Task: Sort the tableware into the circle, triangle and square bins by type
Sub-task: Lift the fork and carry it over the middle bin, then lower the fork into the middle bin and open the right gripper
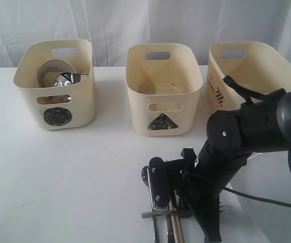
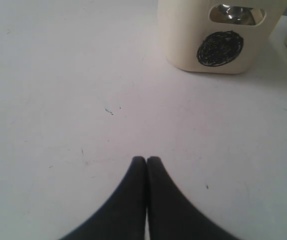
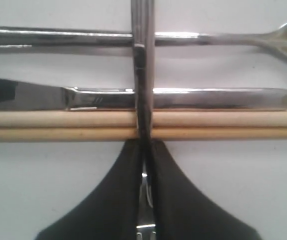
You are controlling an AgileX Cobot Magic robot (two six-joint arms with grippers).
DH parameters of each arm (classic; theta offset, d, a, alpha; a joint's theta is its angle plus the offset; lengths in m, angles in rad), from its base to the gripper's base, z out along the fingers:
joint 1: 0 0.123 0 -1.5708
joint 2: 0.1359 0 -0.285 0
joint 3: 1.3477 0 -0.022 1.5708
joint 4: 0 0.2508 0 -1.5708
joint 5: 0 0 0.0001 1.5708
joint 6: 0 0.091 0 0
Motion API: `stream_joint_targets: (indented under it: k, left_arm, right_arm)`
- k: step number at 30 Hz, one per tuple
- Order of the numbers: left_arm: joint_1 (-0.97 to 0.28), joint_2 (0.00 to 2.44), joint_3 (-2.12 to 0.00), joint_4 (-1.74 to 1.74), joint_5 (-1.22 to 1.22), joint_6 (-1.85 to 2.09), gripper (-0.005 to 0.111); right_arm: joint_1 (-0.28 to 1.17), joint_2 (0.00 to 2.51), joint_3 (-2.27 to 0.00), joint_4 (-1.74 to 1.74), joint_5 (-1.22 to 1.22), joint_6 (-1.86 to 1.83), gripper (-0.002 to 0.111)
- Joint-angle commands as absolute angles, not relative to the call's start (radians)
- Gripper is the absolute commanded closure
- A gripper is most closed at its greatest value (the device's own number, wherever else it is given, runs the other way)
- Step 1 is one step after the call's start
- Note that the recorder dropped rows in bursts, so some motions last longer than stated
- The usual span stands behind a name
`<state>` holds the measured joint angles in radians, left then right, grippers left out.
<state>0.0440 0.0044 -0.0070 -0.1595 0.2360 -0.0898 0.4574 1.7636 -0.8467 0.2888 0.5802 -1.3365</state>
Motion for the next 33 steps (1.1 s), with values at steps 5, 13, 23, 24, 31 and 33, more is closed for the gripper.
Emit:
stream_joint_targets:
  k: [5,13,23,24,31,33]
  left_arm:
    - [0.036,0.000,0.000,-0.166,0.231,-0.091,0.107]
    - [0.036,0.000,0.000,-0.166,0.231,-0.091,0.107]
    - [0.036,0.000,0.000,-0.166,0.231,-0.091,0.107]
    - [0.036,0.000,0.000,-0.166,0.231,-0.091,0.107]
    - [0.036,0.000,0.000,-0.166,0.231,-0.091,0.107]
    - [0.036,0.000,0.000,-0.166,0.231,-0.091,0.107]
  right_arm:
    - [0.458,1.595,-0.850,0.275,0.537,-1.268,0.108]
    - [0.458,1.366,-0.876,0.277,0.248,-0.961,0.108]
    - [0.433,1.381,-0.901,0.297,-0.302,-0.709,0.108]
    - [0.429,1.412,-0.908,0.297,-0.351,-0.675,0.108]
    - [0.407,1.667,-1.064,0.297,-0.519,-0.533,0.108]
    - [0.404,1.729,-1.116,0.297,-0.519,-0.462,0.108]
